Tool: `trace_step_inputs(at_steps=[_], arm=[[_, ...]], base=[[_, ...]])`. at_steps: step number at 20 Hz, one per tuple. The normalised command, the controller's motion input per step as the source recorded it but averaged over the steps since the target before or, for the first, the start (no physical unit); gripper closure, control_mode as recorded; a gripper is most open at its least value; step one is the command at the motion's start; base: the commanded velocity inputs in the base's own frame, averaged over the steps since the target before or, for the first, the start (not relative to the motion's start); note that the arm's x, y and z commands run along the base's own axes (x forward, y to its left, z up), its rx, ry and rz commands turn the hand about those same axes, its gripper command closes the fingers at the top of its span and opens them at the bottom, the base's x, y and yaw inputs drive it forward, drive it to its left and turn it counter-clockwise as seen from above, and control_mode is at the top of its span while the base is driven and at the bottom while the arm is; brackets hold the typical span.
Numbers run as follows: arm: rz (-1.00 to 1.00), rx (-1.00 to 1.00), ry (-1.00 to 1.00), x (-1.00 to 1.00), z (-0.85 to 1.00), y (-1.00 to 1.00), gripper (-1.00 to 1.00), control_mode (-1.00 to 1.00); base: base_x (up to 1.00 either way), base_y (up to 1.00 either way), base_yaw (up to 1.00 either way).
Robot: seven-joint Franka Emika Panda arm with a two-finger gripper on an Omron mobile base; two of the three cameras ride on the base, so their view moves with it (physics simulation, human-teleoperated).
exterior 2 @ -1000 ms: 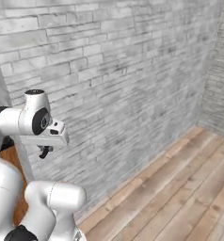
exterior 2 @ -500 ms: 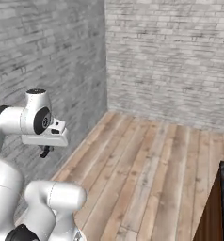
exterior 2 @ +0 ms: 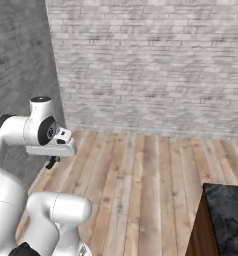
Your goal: Retrieve the butter from the fridge and place it on a plate on the dining table. Then retrieve the butter knife by the fridge and place it near the plate.
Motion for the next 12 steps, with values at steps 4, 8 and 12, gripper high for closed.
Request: trace_step_inputs(at_steps=[4, 8, 12], arm=[[0.00, 0.00, 0.00, 0.00, 0.00, 0.00, 1.00, 1.00], [0.00, 0.00, 0.00, 0.00, 0.00, 0.00, 1.00, 1.00], [0.00, 0.00, 0.00, 0.00, 0.00, 0.00, 1.00, 1.00]], base=[[1.00, 0.00, -0.38], [1.00, 0.09, -0.47], [1.00, 0.30, -0.64]])
